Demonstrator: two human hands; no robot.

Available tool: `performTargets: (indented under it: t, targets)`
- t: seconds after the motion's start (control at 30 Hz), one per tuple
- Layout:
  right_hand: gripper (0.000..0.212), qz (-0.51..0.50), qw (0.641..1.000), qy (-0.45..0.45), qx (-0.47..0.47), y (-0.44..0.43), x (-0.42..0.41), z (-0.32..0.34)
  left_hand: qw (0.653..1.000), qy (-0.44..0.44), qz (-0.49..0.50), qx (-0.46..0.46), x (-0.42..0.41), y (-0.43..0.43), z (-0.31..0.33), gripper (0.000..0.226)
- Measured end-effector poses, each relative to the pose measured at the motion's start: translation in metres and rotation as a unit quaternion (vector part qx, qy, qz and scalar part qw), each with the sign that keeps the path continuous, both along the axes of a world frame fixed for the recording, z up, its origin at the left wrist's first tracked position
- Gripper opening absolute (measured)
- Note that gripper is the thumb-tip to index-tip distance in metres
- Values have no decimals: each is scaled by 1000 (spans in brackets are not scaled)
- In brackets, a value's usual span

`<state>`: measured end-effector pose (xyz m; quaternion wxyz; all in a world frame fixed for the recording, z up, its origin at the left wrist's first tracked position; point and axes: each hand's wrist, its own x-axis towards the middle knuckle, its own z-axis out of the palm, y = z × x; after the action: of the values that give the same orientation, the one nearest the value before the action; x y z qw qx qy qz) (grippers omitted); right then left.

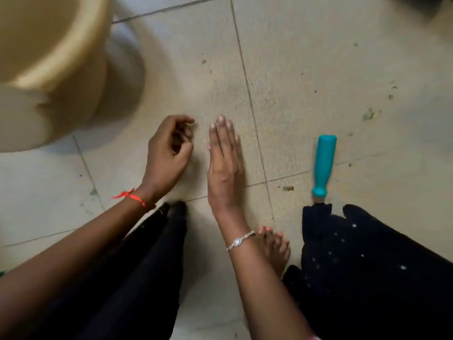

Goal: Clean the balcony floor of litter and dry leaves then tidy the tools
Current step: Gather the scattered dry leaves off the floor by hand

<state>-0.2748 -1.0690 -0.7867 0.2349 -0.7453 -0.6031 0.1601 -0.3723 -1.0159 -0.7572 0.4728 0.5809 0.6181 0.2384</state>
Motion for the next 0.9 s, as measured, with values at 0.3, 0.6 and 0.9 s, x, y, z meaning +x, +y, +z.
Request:
performTargets:
  t: [0.3,0.6,0.9]
  targets:
    - [40,-32,992,14,122,12,19,-3,998,-63,-13,-20,-6,3,-10,28]
    - [14,-134,978,1,157,50,26,-9,978,-190,-10,-83,-15,15,-10,23]
    - [13,-293,779,555,2,56,16,65,758,-498,166,-387,11,33,14,32]
